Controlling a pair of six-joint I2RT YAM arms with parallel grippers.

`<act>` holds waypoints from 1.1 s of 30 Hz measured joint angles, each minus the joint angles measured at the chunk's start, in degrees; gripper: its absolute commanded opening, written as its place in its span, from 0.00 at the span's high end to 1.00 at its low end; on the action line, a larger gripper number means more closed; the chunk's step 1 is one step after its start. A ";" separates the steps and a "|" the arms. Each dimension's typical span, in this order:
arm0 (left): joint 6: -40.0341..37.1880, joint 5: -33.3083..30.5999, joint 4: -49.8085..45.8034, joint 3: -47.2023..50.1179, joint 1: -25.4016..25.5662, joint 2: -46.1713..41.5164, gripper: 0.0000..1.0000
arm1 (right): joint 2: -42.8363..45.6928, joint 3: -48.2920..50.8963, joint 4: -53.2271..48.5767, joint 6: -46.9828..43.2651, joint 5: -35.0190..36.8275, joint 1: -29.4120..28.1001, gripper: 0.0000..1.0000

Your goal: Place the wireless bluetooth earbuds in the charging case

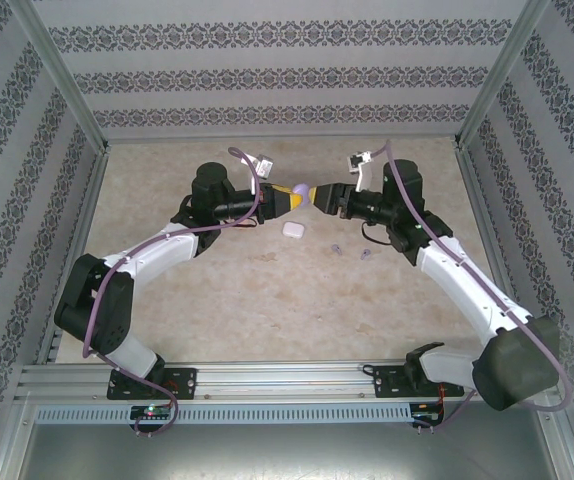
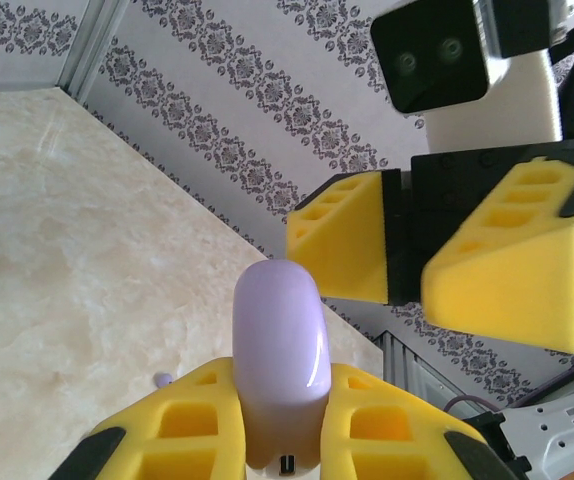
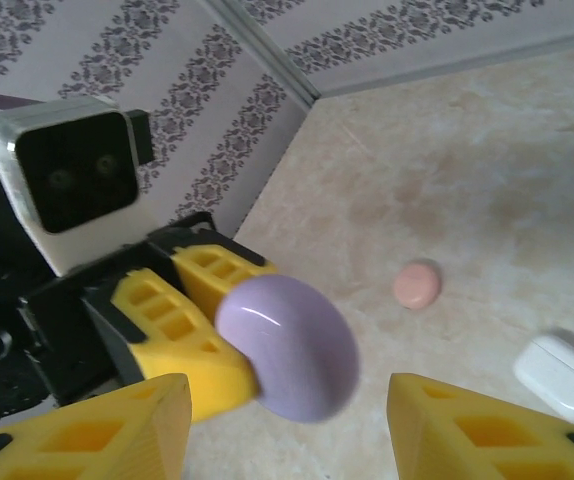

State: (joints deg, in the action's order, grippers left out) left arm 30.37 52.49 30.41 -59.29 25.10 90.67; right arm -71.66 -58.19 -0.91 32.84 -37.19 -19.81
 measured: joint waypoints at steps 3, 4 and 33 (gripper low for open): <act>0.00 0.02 -0.02 -0.11 0.02 0.00 1.00 | -1.79 -1.27 0.35 0.00 0.02 -0.61 0.48; 0.00 0.02 -0.02 -0.13 0.02 0.00 1.00 | -2.43 -1.33 0.42 -0.02 0.04 -0.61 0.49; 0.02 1.55 -0.28 -0.22 -0.09 -1.81 1.00 | 0.00 7.13 6.05 4.28 -2.19 4.85 0.56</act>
State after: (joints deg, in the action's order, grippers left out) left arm 30.39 54.04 30.13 -59.51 25.02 88.86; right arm -71.66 -51.07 5.15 37.12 -39.38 -14.96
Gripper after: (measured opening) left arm 0.150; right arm 0.443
